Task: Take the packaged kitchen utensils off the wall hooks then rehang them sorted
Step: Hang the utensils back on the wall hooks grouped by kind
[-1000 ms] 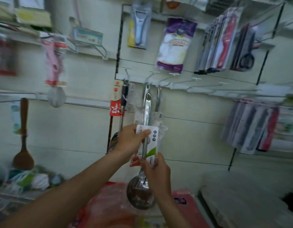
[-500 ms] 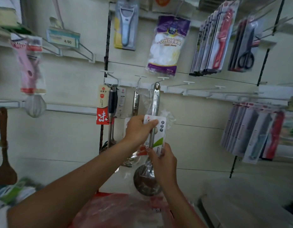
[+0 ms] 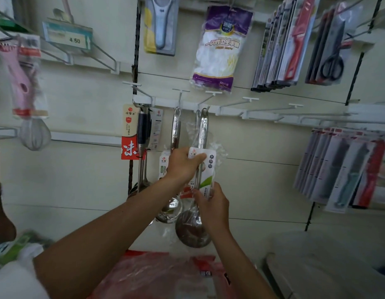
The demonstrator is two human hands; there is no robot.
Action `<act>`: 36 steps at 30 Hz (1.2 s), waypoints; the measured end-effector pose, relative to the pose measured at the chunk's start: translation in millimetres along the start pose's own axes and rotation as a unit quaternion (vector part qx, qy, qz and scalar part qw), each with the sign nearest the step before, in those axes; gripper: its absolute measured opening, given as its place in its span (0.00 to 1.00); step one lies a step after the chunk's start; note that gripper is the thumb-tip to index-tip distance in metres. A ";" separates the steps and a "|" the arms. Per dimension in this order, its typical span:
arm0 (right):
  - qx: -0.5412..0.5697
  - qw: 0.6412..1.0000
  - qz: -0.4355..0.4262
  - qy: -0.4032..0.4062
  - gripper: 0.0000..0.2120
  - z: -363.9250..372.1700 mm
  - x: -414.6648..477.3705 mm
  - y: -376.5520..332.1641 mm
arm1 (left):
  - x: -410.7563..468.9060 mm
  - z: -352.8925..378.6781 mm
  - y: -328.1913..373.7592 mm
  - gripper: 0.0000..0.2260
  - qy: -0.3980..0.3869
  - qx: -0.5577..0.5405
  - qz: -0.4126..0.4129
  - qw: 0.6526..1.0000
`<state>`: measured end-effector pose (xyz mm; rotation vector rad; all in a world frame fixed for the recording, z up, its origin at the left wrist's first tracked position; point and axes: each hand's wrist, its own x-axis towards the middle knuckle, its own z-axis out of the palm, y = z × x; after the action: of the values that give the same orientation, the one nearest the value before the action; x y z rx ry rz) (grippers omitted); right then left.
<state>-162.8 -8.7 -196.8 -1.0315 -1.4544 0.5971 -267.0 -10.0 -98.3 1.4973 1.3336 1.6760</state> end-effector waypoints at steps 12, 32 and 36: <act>-0.009 1.000 0.019 0.004 0.07 25.5 67.8 40.0 | 68.2 27.9 -30.5 0.02 0.040 -0.004 -0.038 0.998; 0.010 0.998 0.058 -0.003 0.09 46.3 113.9 65.4 | 101.2 62.8 -49.4 0.13 0.153 0.010 -0.069 0.986; 0.012 0.997 0.075 0.003 0.24 37.4 105.5 63.3 | 82.9 58.7 -44.1 0.24 0.121 -0.007 -0.051 0.991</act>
<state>-173.7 119.3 -202.8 -1.1295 -1.3686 0.7162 -242.4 97.6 -108.2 1.2247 1.4930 1.8407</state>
